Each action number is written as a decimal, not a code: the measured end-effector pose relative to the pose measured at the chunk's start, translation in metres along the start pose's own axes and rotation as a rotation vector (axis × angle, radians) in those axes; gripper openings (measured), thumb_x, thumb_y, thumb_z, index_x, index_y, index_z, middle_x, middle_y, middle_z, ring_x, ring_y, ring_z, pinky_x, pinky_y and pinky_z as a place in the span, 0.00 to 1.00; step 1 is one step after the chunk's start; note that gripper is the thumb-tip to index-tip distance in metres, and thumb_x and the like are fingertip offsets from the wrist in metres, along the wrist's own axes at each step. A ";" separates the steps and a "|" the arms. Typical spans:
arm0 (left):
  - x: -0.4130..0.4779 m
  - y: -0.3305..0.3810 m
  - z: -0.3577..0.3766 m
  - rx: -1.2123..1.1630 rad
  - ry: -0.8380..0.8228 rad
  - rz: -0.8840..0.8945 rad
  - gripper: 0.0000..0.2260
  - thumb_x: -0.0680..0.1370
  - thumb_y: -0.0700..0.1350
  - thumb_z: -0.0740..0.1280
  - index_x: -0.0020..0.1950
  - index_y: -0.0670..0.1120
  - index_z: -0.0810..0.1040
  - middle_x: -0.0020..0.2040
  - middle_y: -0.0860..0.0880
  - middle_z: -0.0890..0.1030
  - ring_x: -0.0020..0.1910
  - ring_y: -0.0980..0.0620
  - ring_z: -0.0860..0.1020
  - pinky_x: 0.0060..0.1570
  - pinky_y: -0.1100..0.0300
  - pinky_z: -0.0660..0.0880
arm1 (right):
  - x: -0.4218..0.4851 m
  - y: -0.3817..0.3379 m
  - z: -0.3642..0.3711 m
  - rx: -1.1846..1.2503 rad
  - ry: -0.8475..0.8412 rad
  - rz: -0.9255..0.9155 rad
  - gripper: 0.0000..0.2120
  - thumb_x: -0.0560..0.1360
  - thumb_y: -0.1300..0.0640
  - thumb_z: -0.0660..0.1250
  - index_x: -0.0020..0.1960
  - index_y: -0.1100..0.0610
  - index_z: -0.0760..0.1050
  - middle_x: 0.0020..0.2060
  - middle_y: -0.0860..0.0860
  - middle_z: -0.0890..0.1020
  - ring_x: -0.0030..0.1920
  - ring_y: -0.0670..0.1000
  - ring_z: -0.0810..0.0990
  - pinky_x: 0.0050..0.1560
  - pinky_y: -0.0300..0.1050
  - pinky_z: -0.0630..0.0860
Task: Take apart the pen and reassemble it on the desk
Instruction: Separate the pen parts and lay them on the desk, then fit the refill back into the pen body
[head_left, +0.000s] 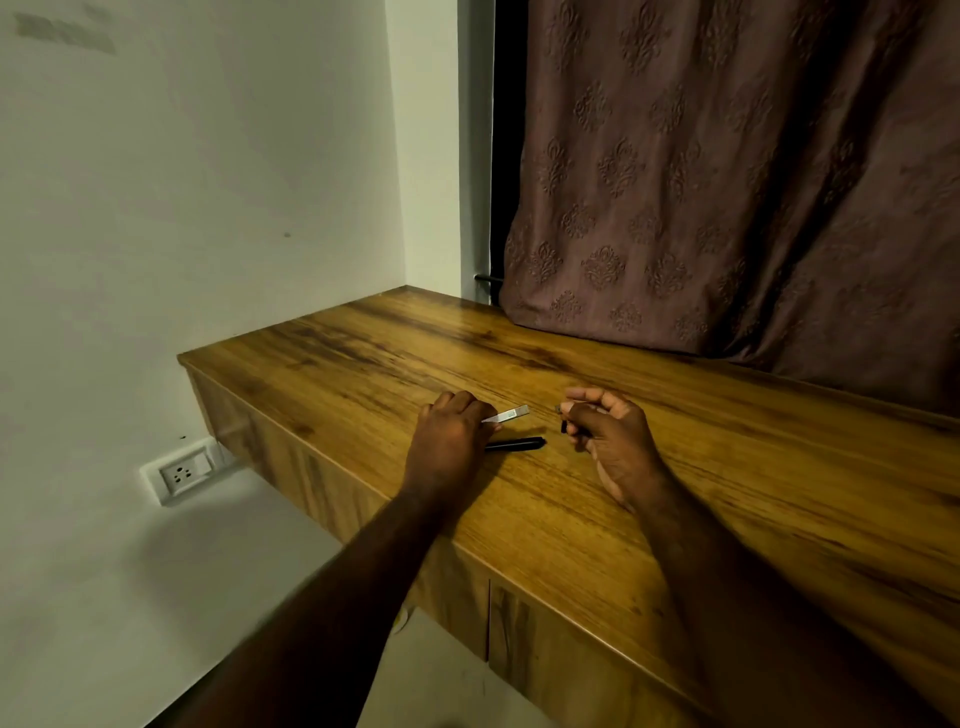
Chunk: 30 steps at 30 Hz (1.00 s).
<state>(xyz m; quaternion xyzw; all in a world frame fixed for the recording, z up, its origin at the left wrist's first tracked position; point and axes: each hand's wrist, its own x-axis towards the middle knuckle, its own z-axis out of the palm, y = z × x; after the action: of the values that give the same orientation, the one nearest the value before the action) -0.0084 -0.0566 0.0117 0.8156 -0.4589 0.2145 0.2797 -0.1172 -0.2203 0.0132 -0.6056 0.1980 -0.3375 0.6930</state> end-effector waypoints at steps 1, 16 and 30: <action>0.000 0.000 0.000 -0.003 0.001 -0.006 0.11 0.79 0.46 0.63 0.58 0.46 0.80 0.54 0.46 0.80 0.54 0.46 0.74 0.53 0.50 0.69 | 0.000 0.000 -0.001 -0.045 -0.009 -0.009 0.07 0.72 0.66 0.69 0.49 0.59 0.80 0.33 0.52 0.81 0.29 0.44 0.74 0.28 0.38 0.70; 0.000 -0.003 0.002 0.014 0.016 -0.012 0.11 0.80 0.47 0.62 0.59 0.47 0.79 0.54 0.47 0.79 0.54 0.47 0.73 0.51 0.52 0.66 | -0.006 0.002 -0.024 -0.902 -0.097 -0.199 0.07 0.70 0.64 0.70 0.41 0.55 0.85 0.37 0.43 0.82 0.42 0.41 0.79 0.45 0.34 0.71; -0.001 -0.002 0.001 -0.025 0.000 0.079 0.10 0.77 0.46 0.66 0.55 0.45 0.80 0.50 0.45 0.82 0.50 0.45 0.77 0.49 0.51 0.68 | -0.010 -0.007 -0.016 -0.295 0.014 0.023 0.06 0.74 0.65 0.65 0.45 0.60 0.81 0.33 0.55 0.82 0.26 0.46 0.74 0.24 0.39 0.67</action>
<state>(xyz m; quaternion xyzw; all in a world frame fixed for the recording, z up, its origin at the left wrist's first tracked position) -0.0071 -0.0557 0.0104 0.7933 -0.4932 0.2199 0.2811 -0.1364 -0.2246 0.0157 -0.6962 0.2569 -0.3011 0.5989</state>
